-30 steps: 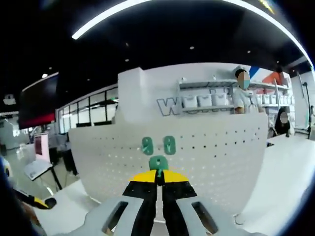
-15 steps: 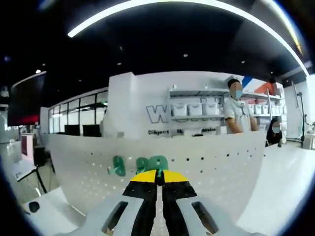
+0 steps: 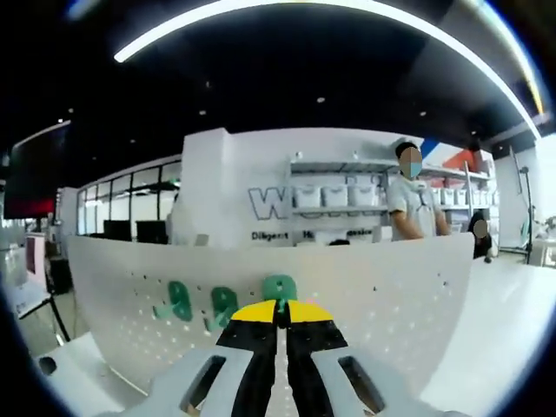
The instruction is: Insert the hook assembly into the mounting plate slot until the hook locks in place.
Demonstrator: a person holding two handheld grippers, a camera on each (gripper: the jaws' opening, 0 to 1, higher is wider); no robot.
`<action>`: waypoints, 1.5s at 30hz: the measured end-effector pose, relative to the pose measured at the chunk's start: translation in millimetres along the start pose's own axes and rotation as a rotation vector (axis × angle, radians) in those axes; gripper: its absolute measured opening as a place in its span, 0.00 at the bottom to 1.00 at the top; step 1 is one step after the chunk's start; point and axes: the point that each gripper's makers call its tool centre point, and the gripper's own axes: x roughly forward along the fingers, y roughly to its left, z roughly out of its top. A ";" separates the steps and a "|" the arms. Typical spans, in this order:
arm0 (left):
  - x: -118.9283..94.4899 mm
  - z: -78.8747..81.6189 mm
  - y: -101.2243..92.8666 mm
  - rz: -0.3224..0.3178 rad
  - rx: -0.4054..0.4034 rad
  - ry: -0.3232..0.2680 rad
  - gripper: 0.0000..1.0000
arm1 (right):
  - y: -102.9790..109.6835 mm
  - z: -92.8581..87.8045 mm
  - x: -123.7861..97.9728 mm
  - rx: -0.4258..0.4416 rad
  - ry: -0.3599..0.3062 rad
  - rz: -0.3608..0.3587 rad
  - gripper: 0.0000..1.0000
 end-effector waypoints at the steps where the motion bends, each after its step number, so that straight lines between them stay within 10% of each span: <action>1: -0.3 0.9 0.5 -0.001 -0.012 -0.004 0.96 | 0.4 -1.7 0.5 -0.008 0.001 0.000 0.00; 16: -6.0 5.3 10.7 0.034 -0.036 -0.045 0.89 | -4.8 -1.6 4.5 -0.009 -0.068 -0.023 0.00; 34: -5.0 -2.8 7.7 0.019 -0.044 -0.022 0.91 | -8.2 -16.3 14.6 0.117 0.040 -0.007 0.12; 45: -8.8 -10.4 4.9 0.023 -0.047 -0.010 0.91 | 5.8 5.8 1.2 0.003 0.028 0.041 0.17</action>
